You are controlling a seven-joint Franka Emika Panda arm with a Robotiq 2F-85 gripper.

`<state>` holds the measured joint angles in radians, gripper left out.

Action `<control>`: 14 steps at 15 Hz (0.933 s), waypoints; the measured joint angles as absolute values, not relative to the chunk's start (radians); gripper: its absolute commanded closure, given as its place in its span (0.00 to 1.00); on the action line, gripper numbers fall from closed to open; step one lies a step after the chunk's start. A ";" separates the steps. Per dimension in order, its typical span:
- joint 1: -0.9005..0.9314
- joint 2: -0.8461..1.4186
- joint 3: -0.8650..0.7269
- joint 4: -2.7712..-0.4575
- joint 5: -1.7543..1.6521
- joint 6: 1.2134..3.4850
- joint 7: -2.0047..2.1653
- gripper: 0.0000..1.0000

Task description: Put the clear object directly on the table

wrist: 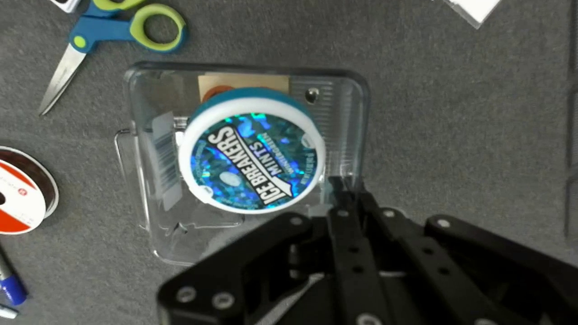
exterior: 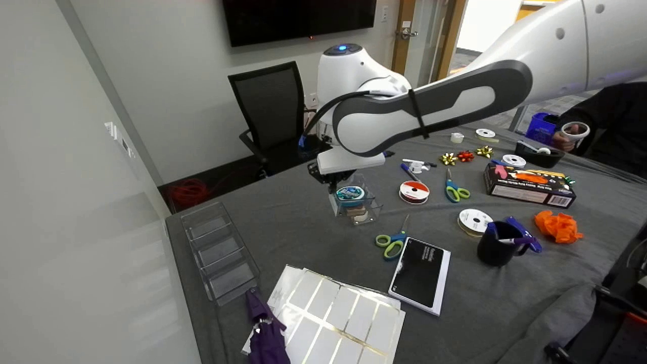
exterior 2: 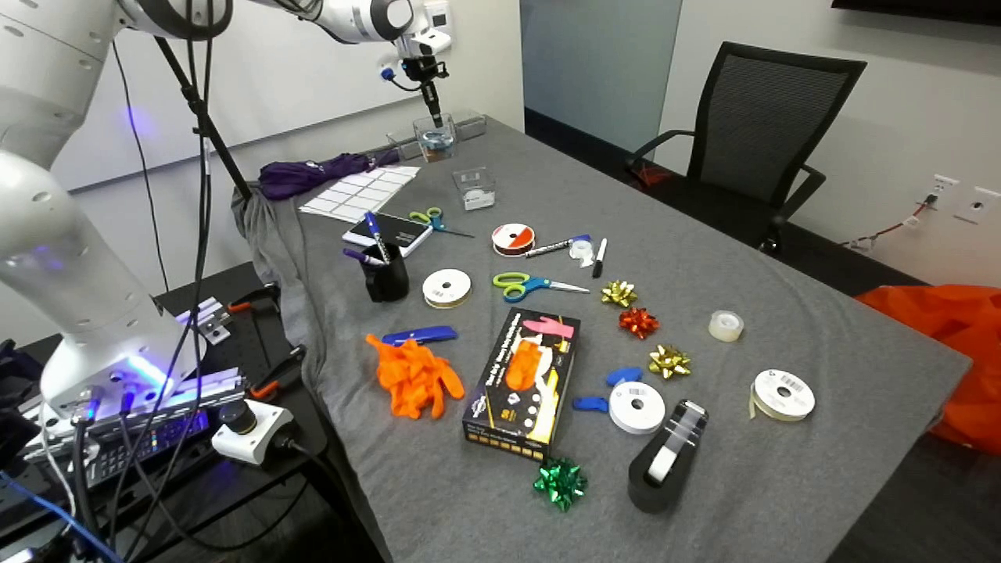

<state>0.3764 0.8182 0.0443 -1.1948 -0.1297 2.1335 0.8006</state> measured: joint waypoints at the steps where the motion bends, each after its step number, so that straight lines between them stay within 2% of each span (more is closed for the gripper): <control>1: 0.371 0.835 0.044 -1.187 -0.131 2.134 0.791 0.99; 7: 0.369 0.831 0.020 -1.474 -0.172 2.317 0.783 0.99; 14: 0.381 0.739 -0.007 -1.661 -0.213 2.461 0.773 0.99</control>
<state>0.3813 0.7385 -0.0068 -1.6612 -0.2132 2.4607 0.7729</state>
